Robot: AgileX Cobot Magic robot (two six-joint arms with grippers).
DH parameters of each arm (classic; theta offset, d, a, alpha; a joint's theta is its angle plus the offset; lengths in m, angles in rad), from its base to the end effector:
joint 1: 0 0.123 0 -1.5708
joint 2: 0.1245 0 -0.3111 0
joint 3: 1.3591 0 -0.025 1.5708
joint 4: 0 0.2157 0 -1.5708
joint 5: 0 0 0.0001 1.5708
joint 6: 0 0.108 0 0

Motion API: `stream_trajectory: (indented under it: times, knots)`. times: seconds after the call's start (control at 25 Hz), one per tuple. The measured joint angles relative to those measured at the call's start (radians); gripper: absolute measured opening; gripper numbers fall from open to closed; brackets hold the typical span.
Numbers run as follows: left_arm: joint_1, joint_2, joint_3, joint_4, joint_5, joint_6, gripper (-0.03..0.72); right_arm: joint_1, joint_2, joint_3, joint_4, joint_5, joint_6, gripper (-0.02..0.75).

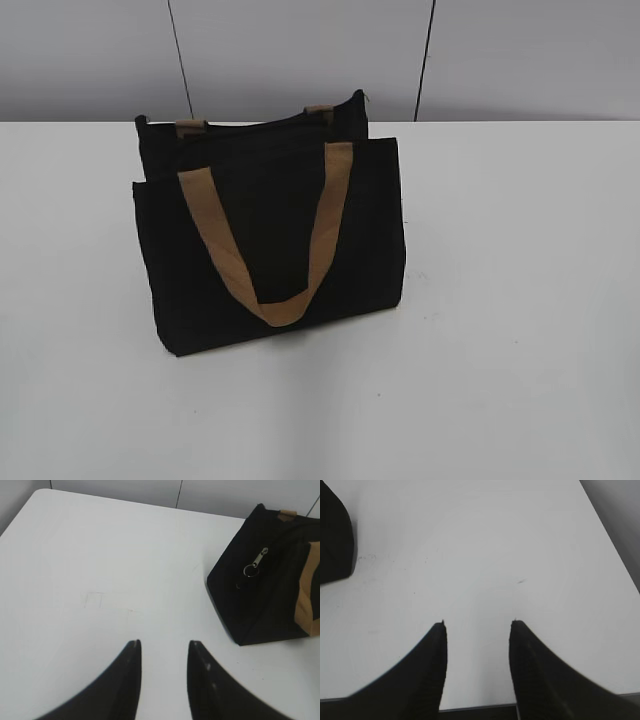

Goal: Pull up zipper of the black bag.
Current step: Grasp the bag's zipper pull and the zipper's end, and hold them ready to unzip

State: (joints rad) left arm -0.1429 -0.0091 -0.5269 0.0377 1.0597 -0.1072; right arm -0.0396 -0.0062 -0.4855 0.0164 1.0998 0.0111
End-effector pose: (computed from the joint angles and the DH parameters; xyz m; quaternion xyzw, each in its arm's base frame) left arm -0.0497 0.0107 0.2593 0.0140 0.8432 -0.0483 0.5353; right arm -0.0483 0.0035 0.2448 0.0215 0.8651 0.0010 0.5012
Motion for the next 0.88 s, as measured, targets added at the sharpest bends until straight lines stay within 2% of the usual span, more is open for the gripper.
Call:
stream_trajectory:
  times: [0.64, 0.76, 0.88]
  knots:
    - [0.0, 0.0, 0.0, 0.0, 0.0, 0.0, 0.241, 0.0, 0.0, 0.0, 0.0, 0.0, 0.0, 0.328]
    - [0.0, 0.02, -0.003, 0.0, -0.008, 0.0, 0.269, 0.0, 0.0, 0.0, 0.0, 0.0, 0.0, 0.328]
    - [0.0, 0.082, -0.033, 0.0, -0.073, 0.006, 0.331, 0.0, 0.0, 0.0, 0.0, 0.0, 0.0, 0.328]
